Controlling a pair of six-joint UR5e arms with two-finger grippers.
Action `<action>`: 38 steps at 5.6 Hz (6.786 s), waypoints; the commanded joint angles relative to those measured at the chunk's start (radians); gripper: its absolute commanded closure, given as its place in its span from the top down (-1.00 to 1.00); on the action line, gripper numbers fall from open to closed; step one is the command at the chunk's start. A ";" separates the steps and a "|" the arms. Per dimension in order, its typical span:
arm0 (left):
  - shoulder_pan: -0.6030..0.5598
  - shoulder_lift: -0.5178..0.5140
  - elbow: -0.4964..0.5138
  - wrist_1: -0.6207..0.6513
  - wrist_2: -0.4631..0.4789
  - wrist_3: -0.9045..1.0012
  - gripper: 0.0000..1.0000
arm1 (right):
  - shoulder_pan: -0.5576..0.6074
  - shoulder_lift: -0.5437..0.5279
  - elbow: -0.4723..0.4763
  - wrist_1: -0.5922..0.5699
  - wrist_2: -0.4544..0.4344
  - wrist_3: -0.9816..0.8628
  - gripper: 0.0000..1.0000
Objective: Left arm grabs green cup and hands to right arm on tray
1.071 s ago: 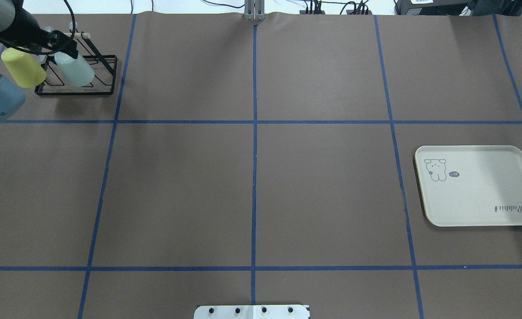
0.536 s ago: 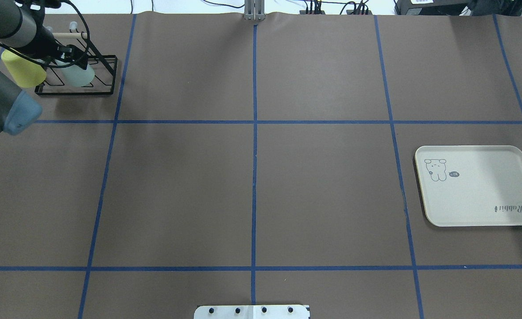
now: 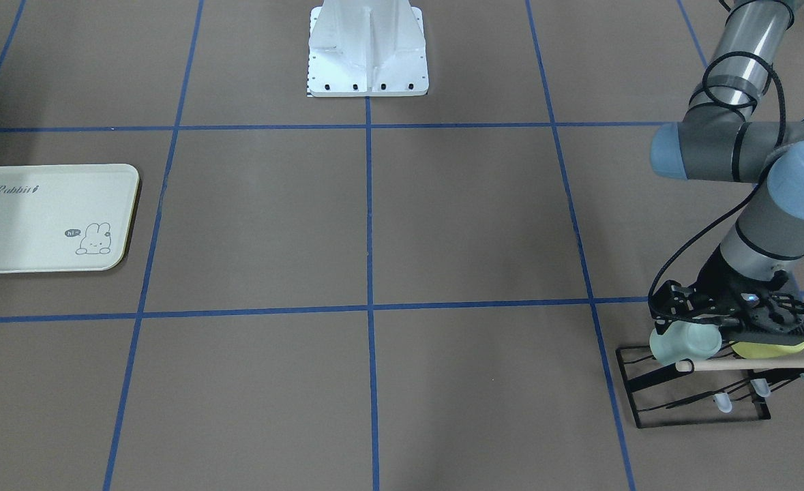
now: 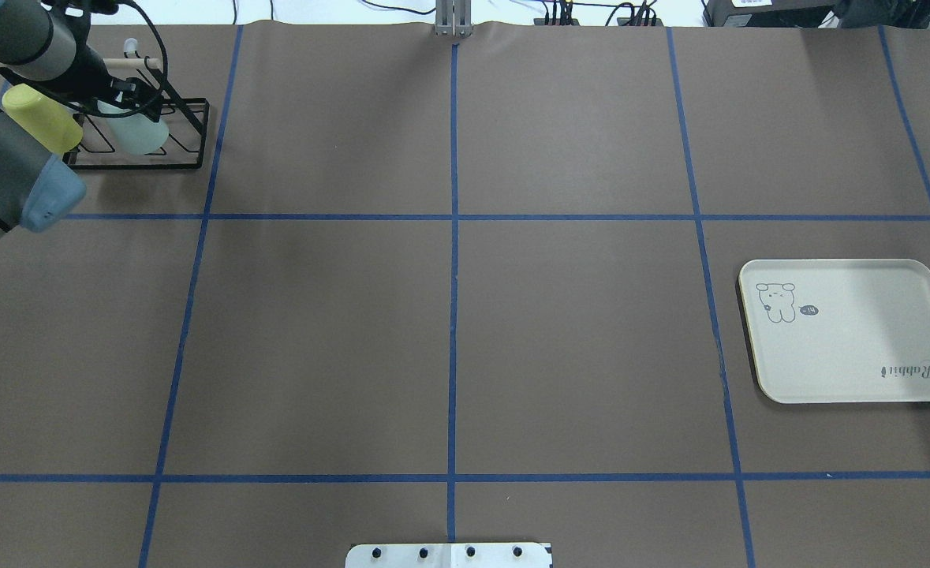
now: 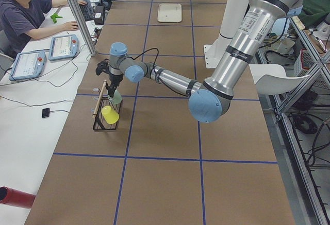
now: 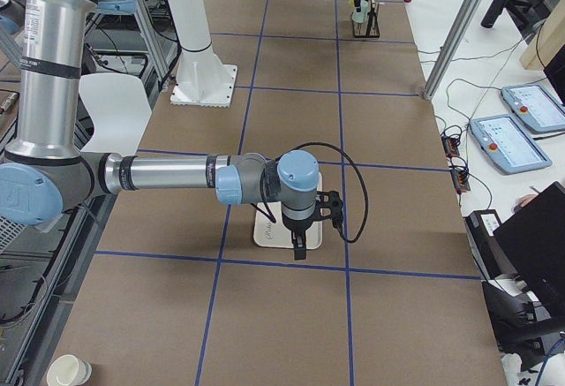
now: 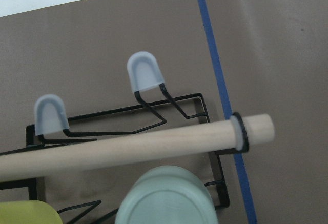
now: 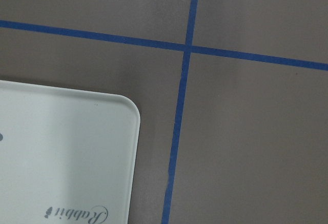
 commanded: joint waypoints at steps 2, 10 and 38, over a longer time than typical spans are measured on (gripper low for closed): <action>0.000 -0.002 0.010 -0.001 0.000 0.010 0.90 | 0.000 0.000 0.000 0.000 0.000 0.000 1.00; -0.066 0.088 -0.375 0.235 -0.014 0.040 -0.76 | 0.000 0.003 0.005 0.000 0.002 0.006 1.00; 0.426 -0.051 -0.418 -0.969 -0.003 -1.751 -0.83 | -0.864 0.588 0.034 1.520 -0.411 2.203 0.97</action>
